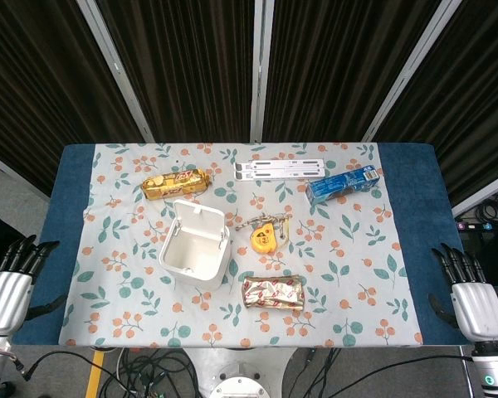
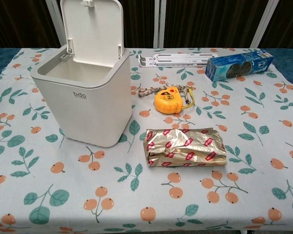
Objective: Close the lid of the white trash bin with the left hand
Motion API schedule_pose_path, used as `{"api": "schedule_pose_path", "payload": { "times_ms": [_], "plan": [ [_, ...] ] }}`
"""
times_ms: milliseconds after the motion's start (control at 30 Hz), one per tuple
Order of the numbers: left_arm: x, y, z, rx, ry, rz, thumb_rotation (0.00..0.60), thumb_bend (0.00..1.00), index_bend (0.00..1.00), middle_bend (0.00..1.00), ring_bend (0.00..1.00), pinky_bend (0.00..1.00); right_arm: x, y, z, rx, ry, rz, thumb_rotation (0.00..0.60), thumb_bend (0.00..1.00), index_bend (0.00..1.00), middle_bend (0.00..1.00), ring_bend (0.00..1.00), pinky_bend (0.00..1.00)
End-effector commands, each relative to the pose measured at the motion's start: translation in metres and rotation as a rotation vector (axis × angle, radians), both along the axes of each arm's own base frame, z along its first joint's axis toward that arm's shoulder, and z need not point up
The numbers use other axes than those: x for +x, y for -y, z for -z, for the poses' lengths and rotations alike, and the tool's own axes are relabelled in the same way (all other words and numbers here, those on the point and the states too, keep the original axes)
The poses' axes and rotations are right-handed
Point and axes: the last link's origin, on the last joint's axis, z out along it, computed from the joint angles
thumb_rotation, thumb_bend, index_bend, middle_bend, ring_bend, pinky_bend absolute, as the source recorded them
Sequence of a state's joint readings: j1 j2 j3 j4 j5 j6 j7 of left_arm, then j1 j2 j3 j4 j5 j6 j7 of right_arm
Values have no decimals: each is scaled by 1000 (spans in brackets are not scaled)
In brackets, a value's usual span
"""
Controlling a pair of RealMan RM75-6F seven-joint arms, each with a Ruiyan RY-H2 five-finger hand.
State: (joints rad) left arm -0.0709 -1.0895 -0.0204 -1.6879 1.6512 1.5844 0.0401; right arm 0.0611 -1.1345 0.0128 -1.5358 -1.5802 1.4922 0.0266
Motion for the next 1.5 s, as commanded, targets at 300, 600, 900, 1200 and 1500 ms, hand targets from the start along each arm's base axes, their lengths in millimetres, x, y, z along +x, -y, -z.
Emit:
{"api": "schedule_pose_path", "payload": {
  "times_ms": [300, 600, 900, 1200, 1500],
  "plan": [
    [61, -54, -4, -59, 72, 235, 600, 594, 128, 183, 62, 99, -5, 2, -1, 3, -4, 10, 600, 284, 0, 0, 0, 0],
    [145, -120, 25, -223, 186, 440, 600, 614, 94, 181, 62, 102, -10, 3, 1, 10, -1, 24, 600, 285, 0, 0, 0, 0],
    [184, -155, 65, -389, 176, 441, 600, 642, 91, 158, 62, 103, -16, 5, 1, 9, 13, 40, 600, 285, 0, 0, 0, 0],
    [192, -158, 77, -439, 113, 436, 600, 645, 91, 156, 62, 102, -22, 5, 2, 12, 20, 49, 600, 285, 0, 0, 0, 0],
    [185, -149, 70, -439, 66, 413, 600, 647, 60, 236, 62, 103, -24, 6, 0, 5, 24, 52, 600, 285, 0, 0, 0, 0]
  ]
}}
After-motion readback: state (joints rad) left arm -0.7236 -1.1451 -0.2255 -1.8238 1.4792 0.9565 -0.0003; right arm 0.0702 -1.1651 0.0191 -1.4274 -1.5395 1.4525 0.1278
